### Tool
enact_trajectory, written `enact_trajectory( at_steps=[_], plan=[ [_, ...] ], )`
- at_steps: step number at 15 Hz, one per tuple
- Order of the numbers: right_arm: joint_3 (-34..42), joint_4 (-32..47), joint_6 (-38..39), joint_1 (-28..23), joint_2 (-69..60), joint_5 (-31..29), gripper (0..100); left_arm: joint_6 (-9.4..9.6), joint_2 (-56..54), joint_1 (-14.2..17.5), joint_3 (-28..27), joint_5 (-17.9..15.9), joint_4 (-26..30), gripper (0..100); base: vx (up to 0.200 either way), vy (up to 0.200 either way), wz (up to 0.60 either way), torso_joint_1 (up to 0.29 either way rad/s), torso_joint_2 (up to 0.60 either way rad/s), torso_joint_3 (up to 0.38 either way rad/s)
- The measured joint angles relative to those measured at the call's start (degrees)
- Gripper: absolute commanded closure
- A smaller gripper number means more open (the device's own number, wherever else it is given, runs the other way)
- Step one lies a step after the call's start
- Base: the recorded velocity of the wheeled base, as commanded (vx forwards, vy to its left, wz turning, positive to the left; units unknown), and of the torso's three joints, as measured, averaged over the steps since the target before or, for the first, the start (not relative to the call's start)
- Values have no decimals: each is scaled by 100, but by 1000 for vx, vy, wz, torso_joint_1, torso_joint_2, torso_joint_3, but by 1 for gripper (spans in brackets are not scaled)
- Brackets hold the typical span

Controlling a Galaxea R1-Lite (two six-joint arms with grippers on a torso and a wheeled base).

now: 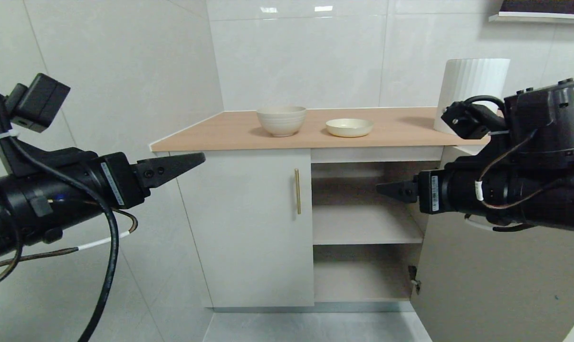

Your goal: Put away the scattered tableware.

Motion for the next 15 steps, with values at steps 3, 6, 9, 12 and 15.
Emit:
enact_trajectory(
  at_steps=[3,6,9,12,15],
  plan=[
    [-244,146,339,4,-156,276,0,5,-68,30,11,-4,11,0,0,0,0,0,0,0],
    [-276,154,351,11,-230,295,0,18,-77,37,9,-26,90,0,67,0,0,1,1,4],
    [-286,151,354,22,-273,304,0,21,-85,91,-99,-30,325,0,200,0,0,1,4,2],
    [-284,154,356,20,-286,315,0,22,-82,127,-135,-33,347,0,200,0,0,7,4,2],
    [-286,239,356,22,-295,317,0,24,-57,168,-143,-37,350,0,200,0,0,2,6,1]
  ],
)
